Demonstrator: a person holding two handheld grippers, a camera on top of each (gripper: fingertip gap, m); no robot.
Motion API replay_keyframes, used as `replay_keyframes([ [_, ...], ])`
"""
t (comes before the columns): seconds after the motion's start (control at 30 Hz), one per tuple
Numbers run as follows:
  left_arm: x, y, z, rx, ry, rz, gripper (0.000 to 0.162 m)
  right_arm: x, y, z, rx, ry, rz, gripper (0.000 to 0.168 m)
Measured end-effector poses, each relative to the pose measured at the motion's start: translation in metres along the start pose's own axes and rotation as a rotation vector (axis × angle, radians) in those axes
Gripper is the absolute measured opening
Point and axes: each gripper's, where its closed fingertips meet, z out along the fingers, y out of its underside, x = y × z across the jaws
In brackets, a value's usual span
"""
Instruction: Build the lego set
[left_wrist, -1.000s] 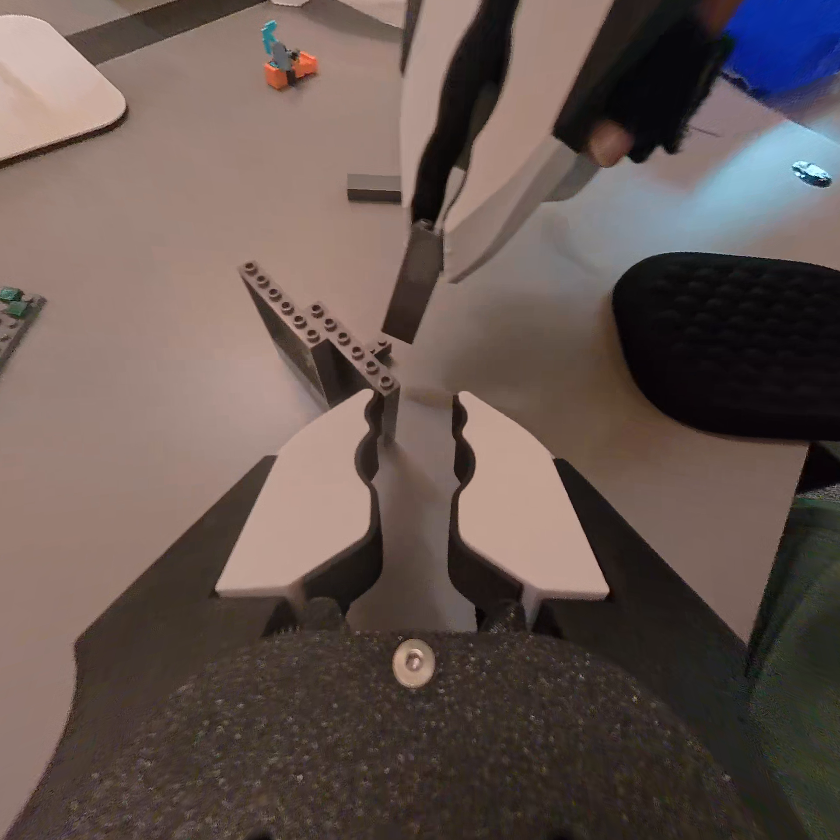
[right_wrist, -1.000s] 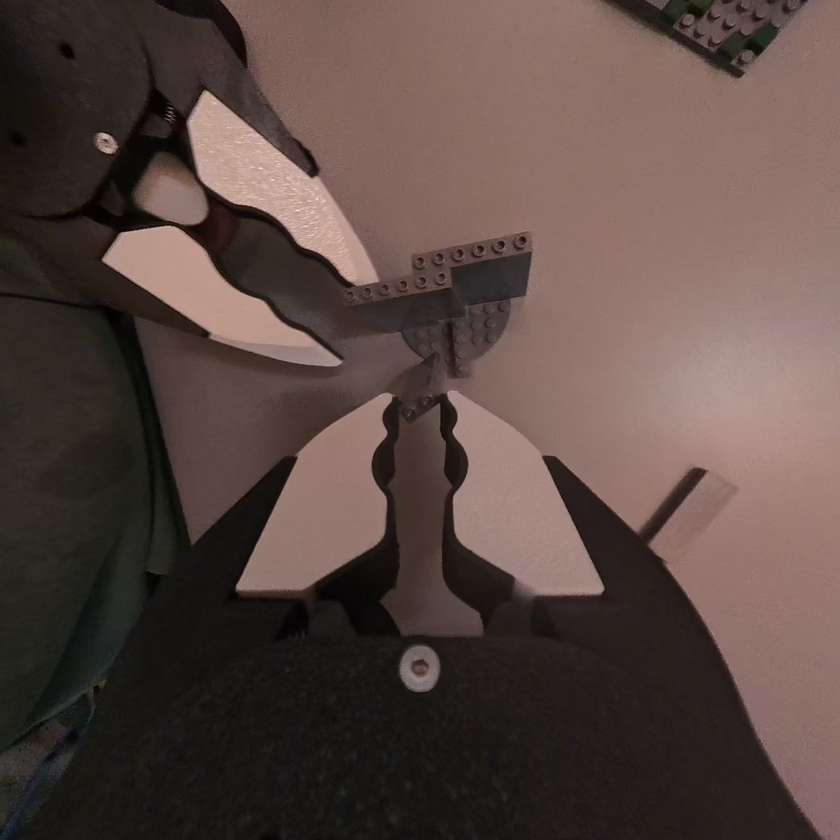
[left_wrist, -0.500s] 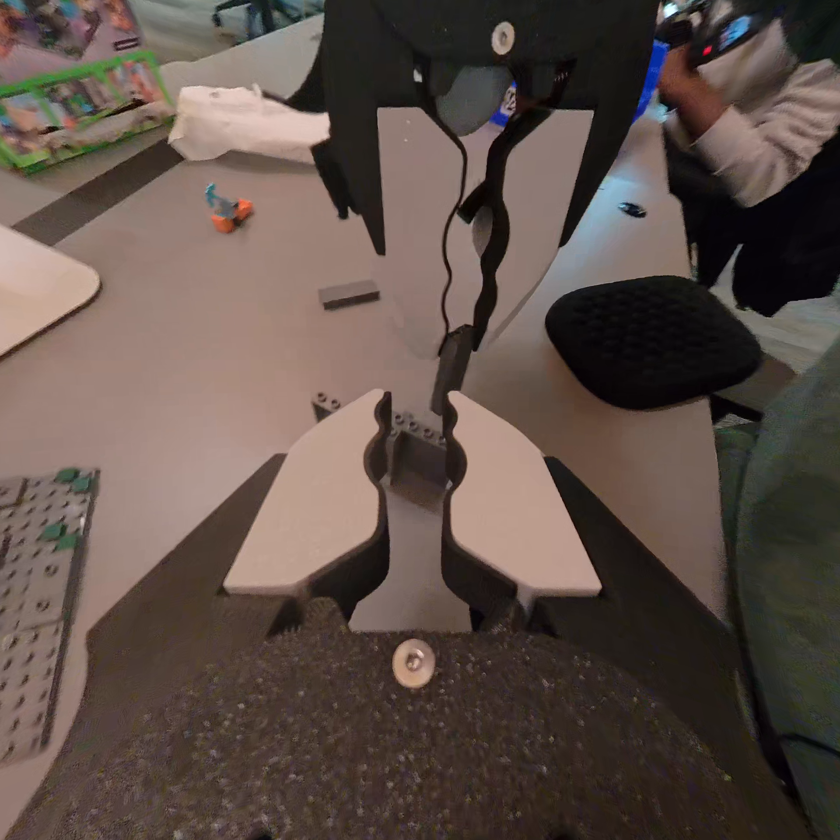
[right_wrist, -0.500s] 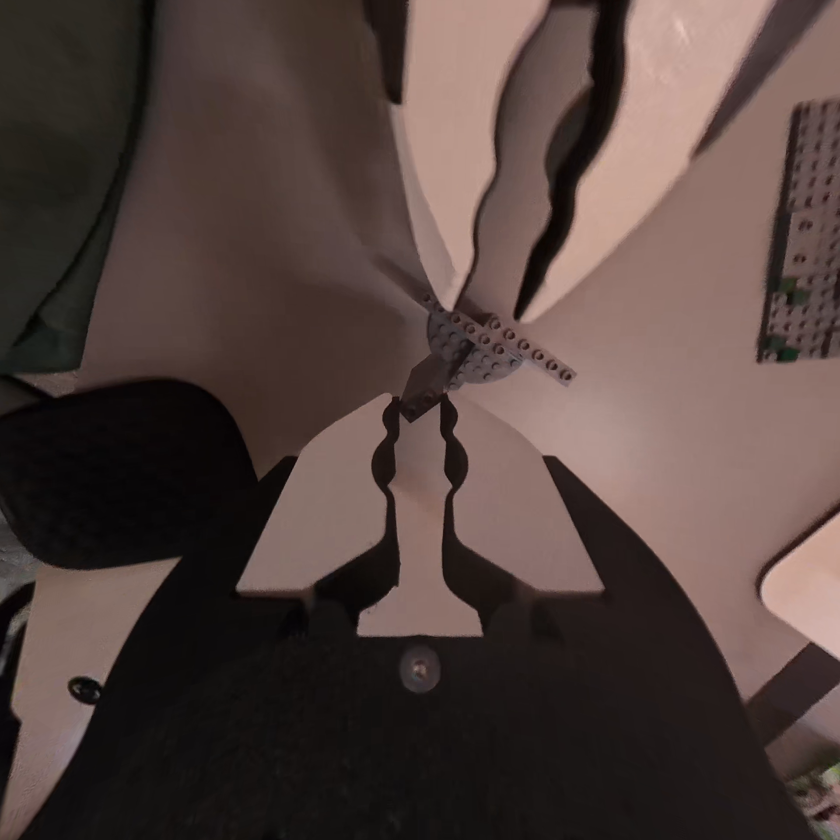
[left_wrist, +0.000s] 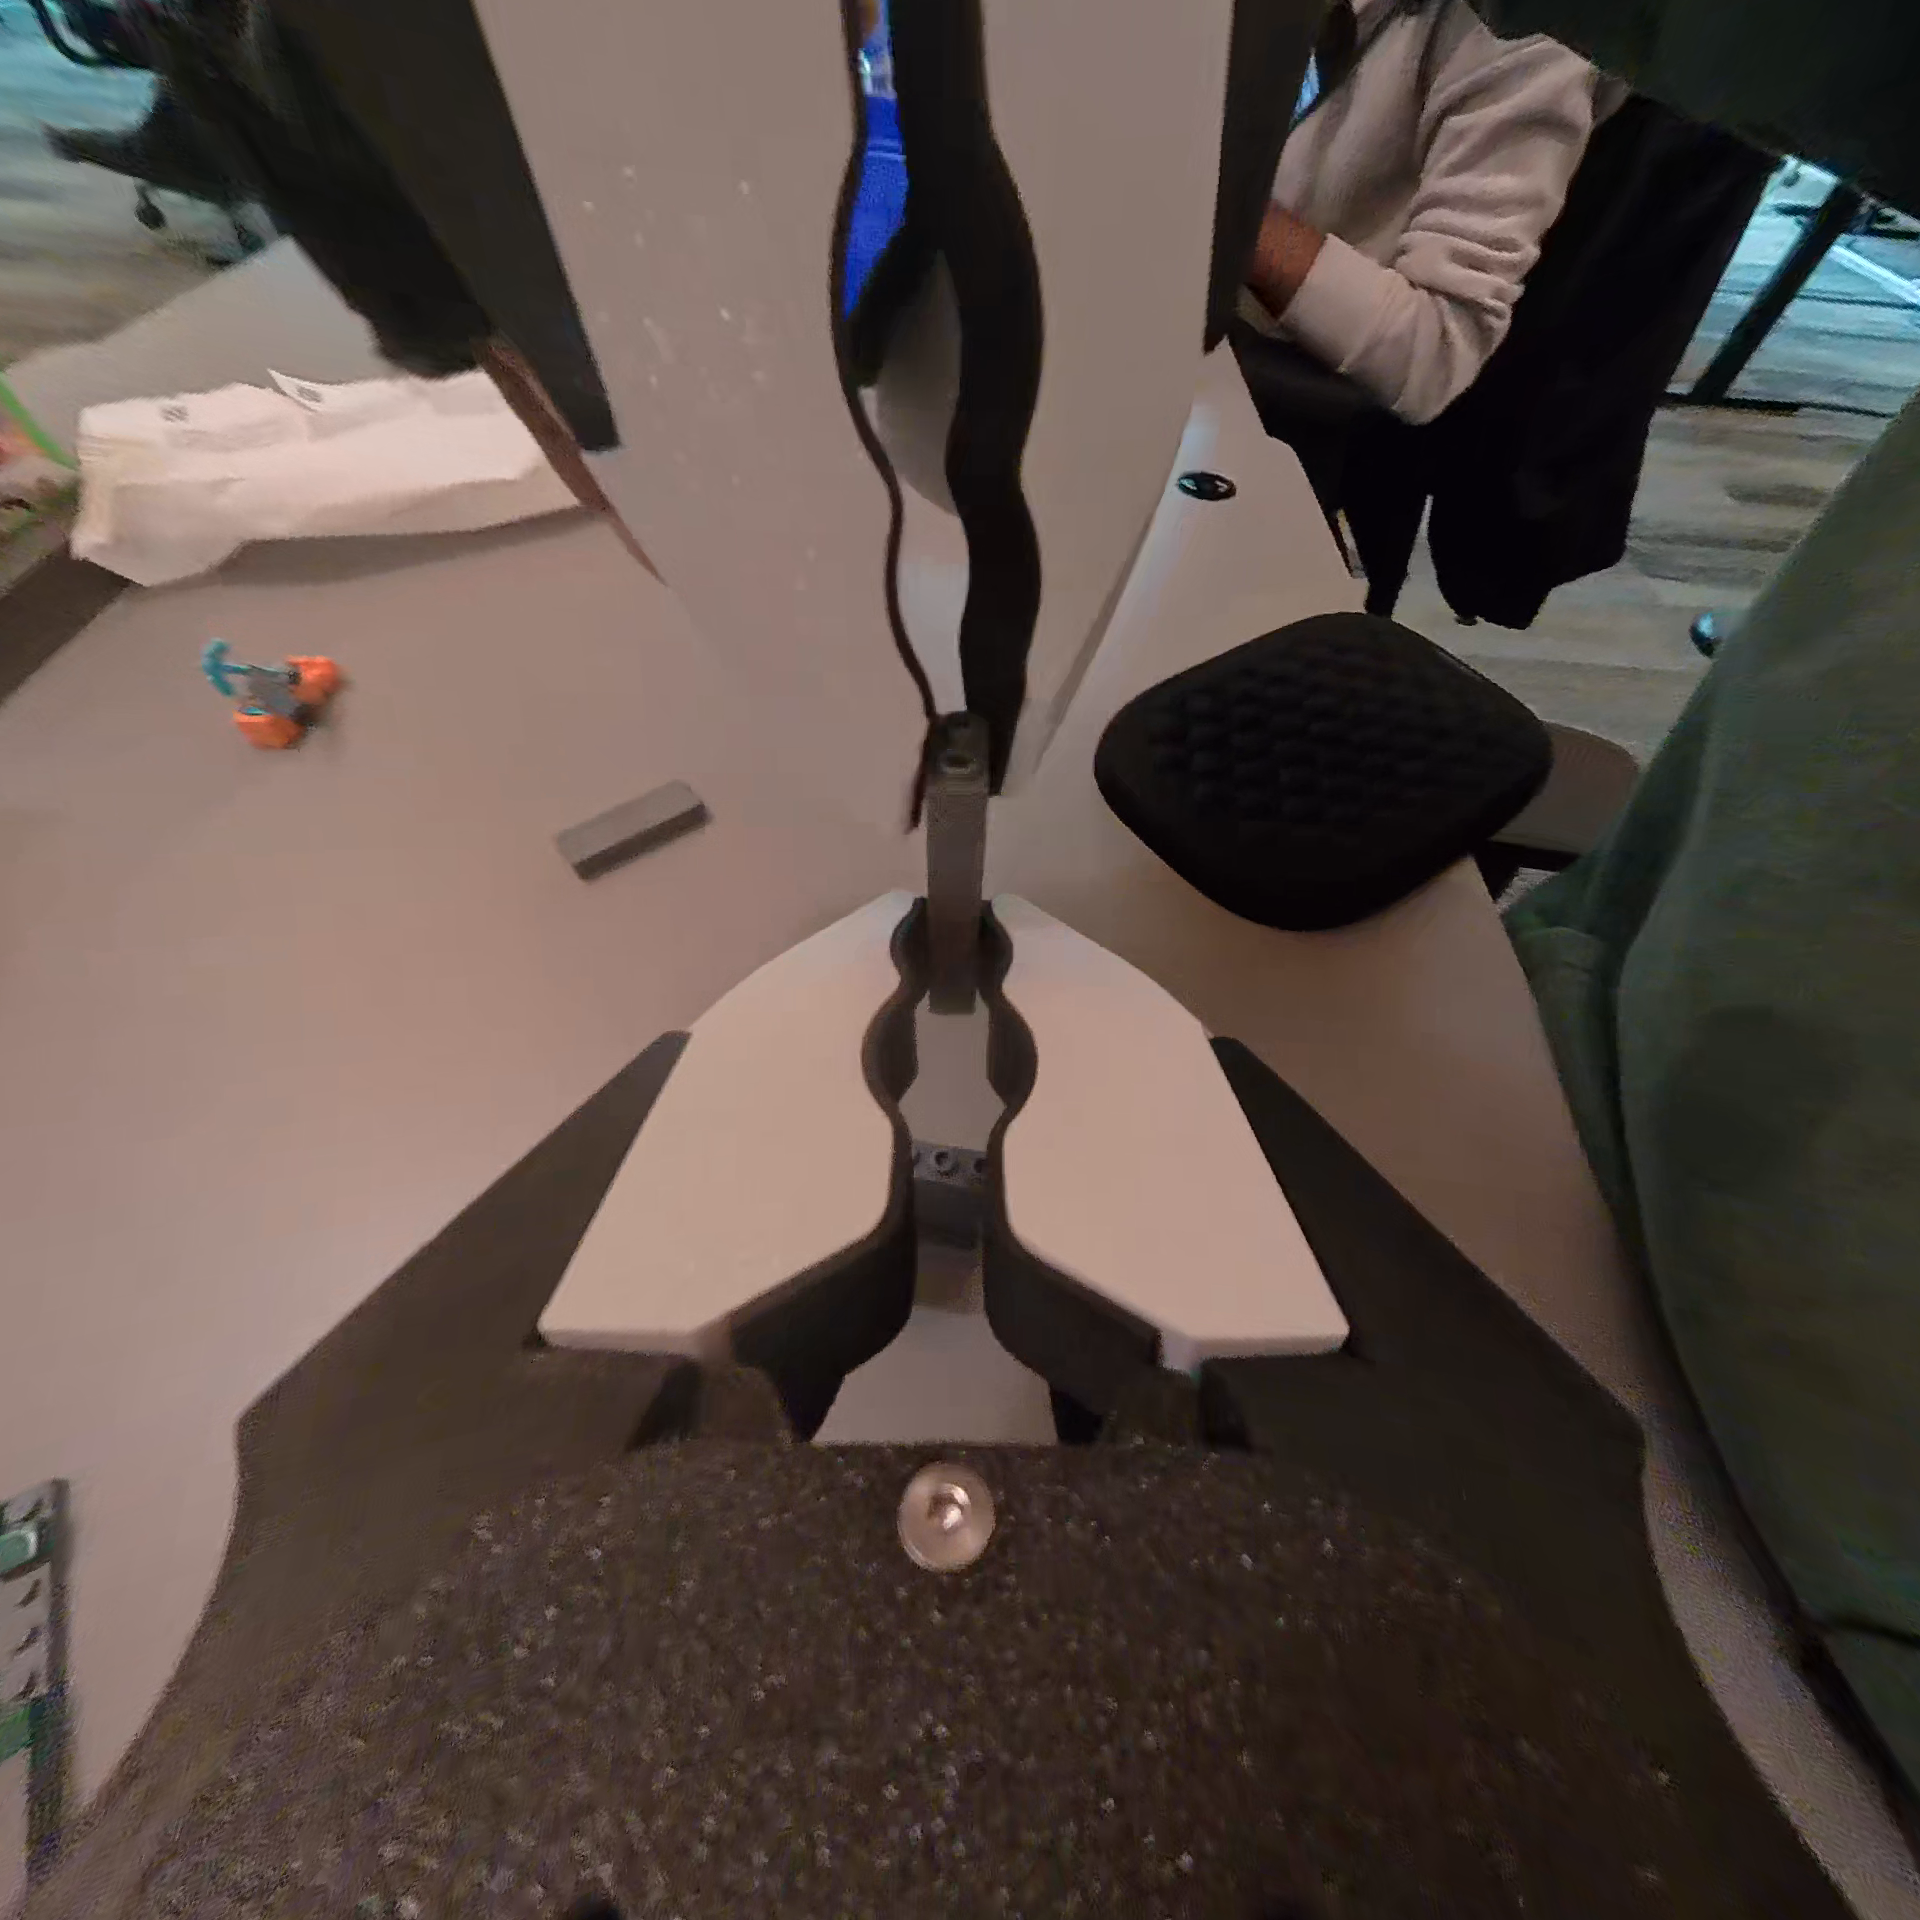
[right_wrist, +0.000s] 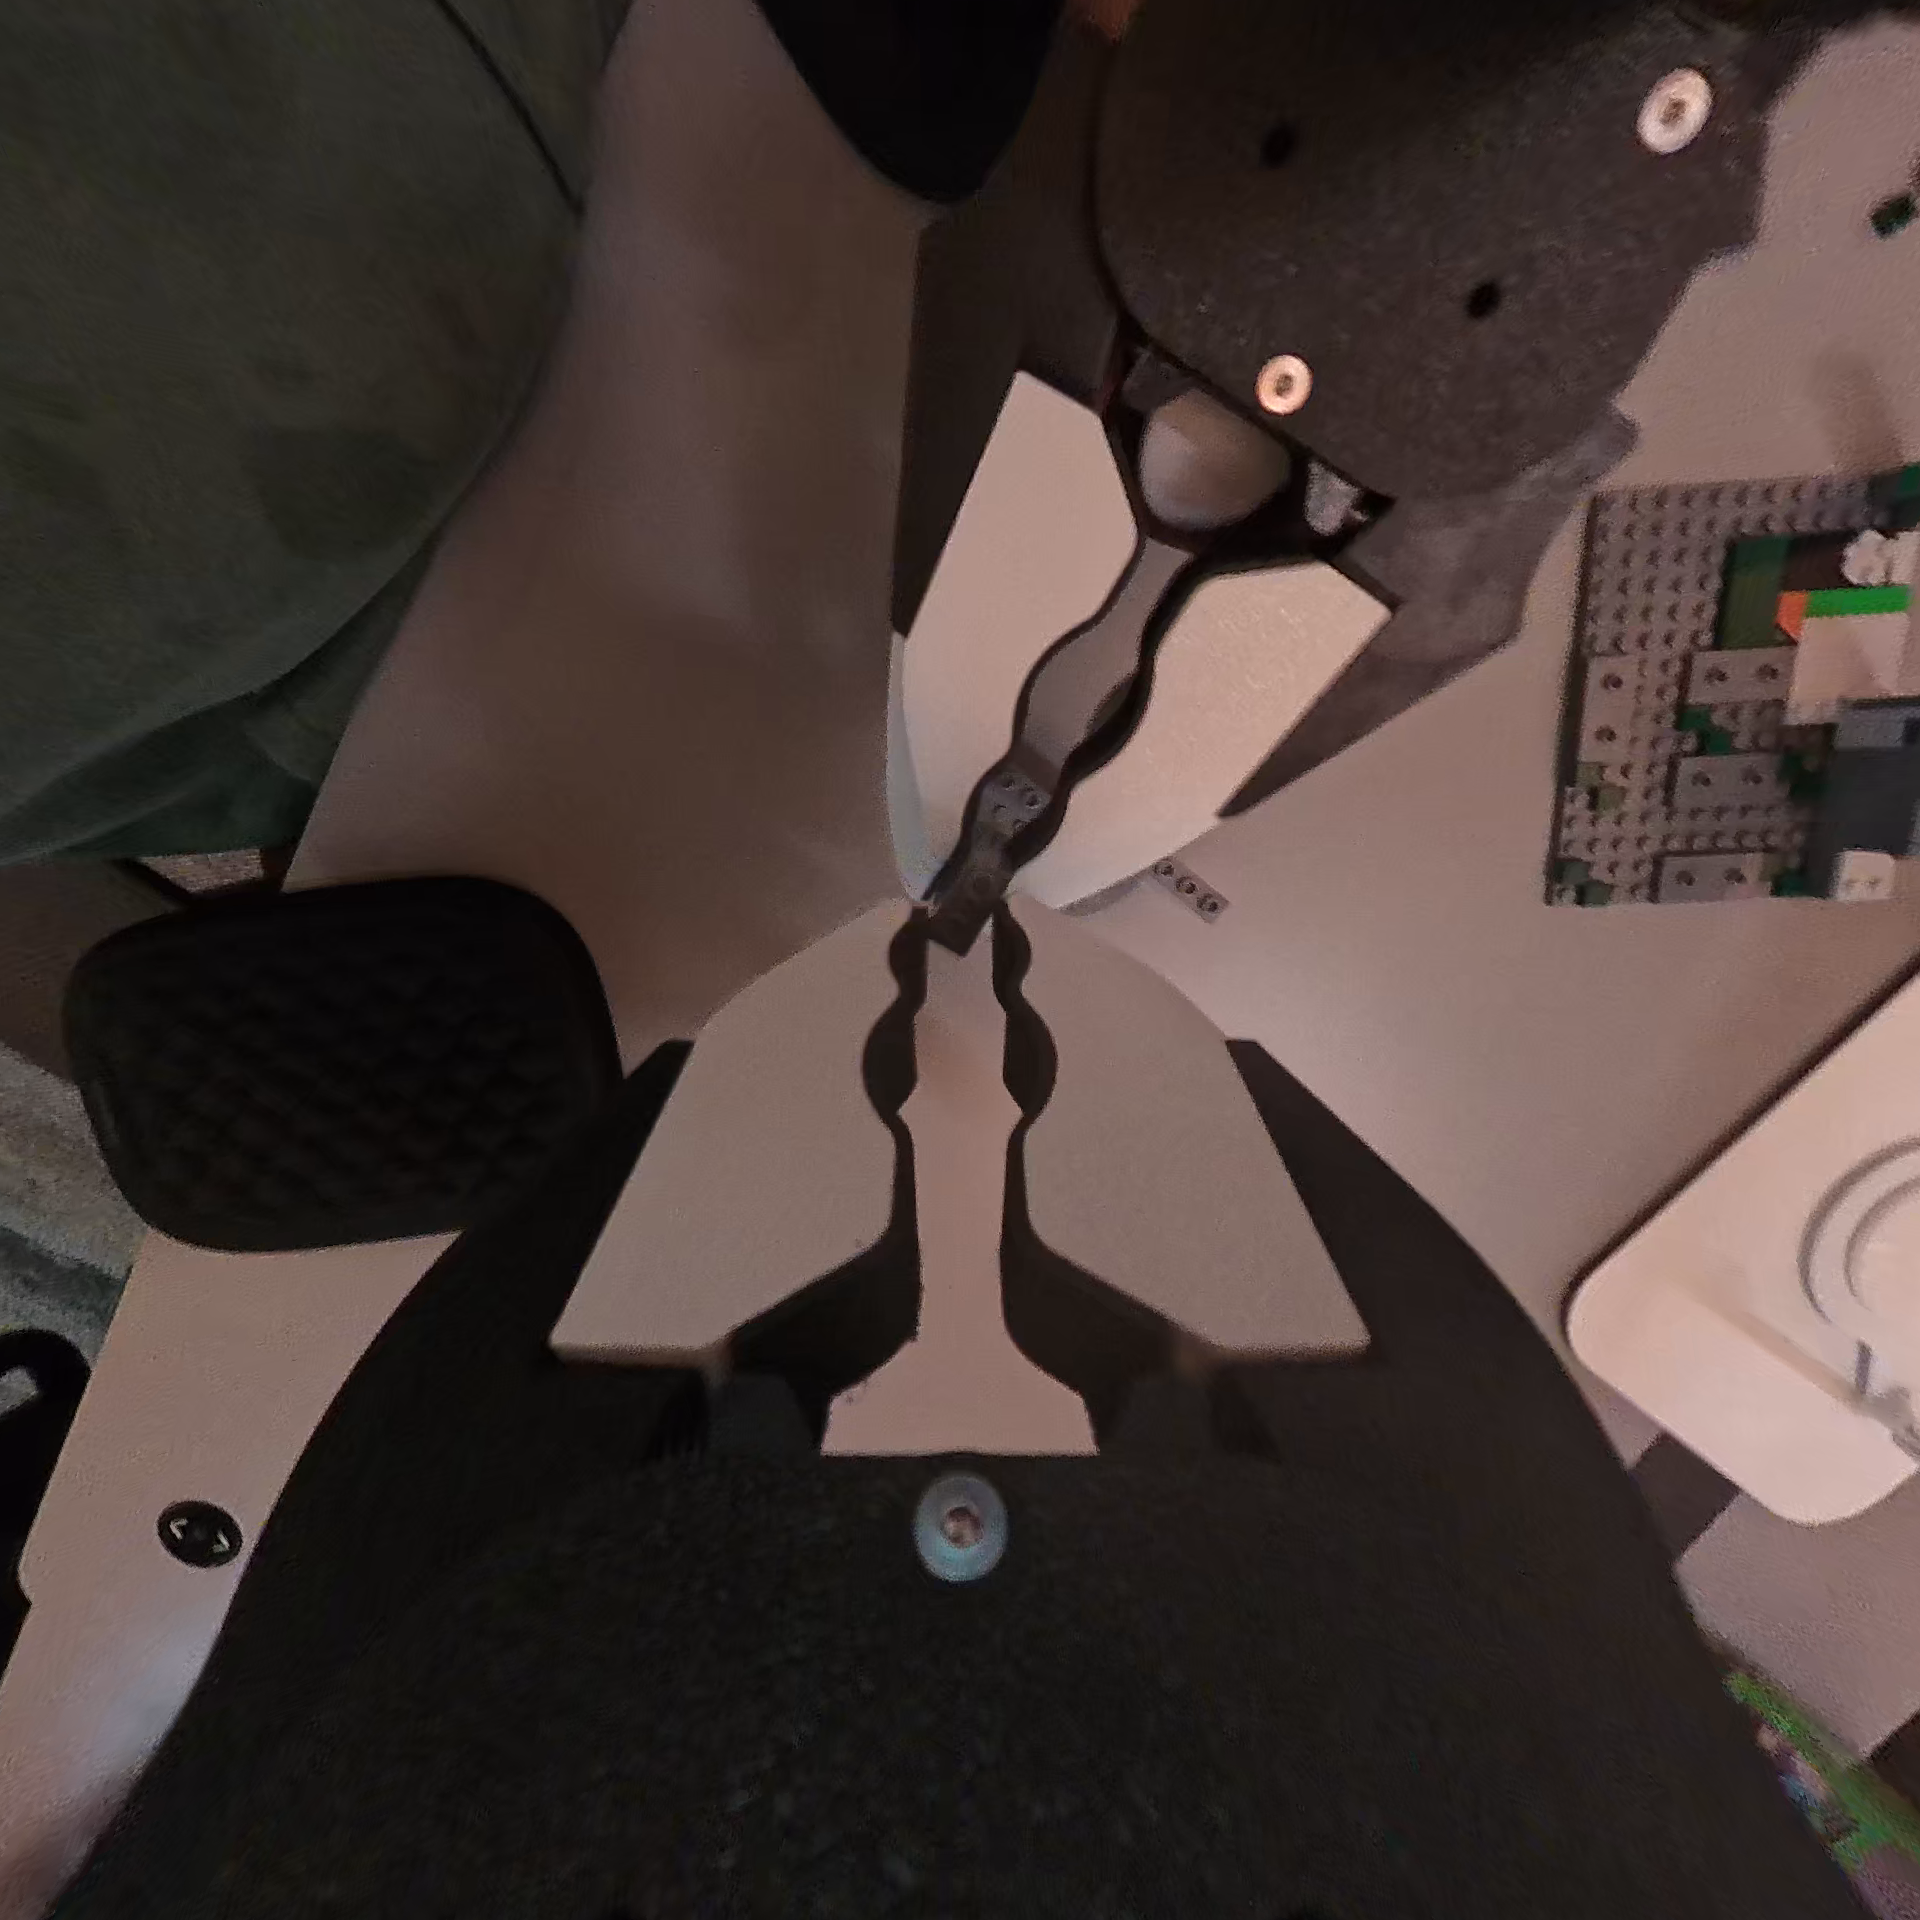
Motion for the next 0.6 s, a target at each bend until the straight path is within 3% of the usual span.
replay_keyframes([
  [0.2, -0.013, 0.003, -0.004, 0.027, -0.112, 0.035, 0.008, 0.014, -0.003, -0.012, 0.032, 0.083, 0.195, 0.027],
  [0.3, -0.017, 0.002, -0.002, 0.029, -0.124, 0.046, 0.008, 0.019, -0.001, -0.007, -0.019, 0.133, 0.253, 0.024],
  [0.37, -0.021, 0.002, -0.001, 0.016, -0.13, 0.044, 0.008, 0.018, 0.001, -0.003, -0.053, 0.137, 0.272, 0.009],
  [0.53, -0.023, 0.003, -0.002, 0.019, -0.126, 0.04, 0.008, 0.021, 0.003, -0.003, -0.09, 0.165, 0.361, 0.007],
  [0.6, -0.025, 0.003, -0.008, 0.029, -0.133, 0.044, 0.016, 0.023, 0.007, -0.004, -0.098, 0.18, 0.405, 0.008],
])
